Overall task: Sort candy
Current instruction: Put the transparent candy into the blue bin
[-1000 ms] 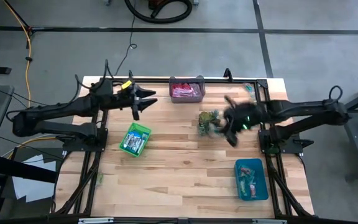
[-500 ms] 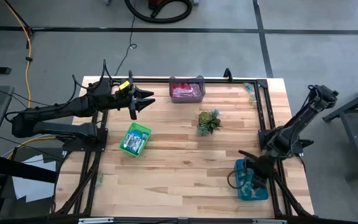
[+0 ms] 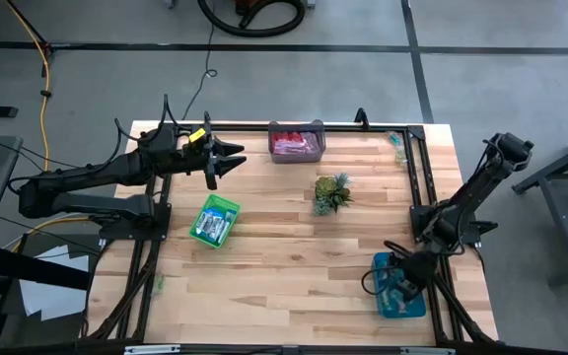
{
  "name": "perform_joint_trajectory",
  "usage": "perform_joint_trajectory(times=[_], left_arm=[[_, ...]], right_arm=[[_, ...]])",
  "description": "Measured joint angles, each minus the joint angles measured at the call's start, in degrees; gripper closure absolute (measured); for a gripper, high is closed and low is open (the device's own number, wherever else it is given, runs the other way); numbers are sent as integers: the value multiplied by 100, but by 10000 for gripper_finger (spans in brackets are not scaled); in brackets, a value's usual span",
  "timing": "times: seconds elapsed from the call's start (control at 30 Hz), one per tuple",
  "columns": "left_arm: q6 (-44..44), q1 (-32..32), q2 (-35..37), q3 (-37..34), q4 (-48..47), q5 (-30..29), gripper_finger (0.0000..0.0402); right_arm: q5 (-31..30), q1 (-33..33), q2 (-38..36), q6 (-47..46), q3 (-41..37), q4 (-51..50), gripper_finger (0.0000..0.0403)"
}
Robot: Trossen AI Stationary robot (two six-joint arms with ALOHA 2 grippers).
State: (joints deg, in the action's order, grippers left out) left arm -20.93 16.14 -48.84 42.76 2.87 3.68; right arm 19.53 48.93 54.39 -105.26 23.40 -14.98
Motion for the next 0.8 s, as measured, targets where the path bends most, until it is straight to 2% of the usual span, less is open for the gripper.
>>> perform_joint_trajectory(times=[0.13,0.43,0.6,0.7,0.8], left_arm=[[-2,-1,0,0,0,0,220],[2,-2,0,0,-2,0,220],[6,-2,0,0,-3,-1,220],[4,-2,0,-2,-4,-2,220],[4,-2,0,-2,-4,0,220]], right_arm=[[2,-2,0,-12,0,108,353],[107,-2,-2,-87,4,263,226],[47,-7,-72,-232,7,849,193],[-537,-59,-90,-227,9,1418,191],[-1815,-243,-87,83,9,1945,194]])
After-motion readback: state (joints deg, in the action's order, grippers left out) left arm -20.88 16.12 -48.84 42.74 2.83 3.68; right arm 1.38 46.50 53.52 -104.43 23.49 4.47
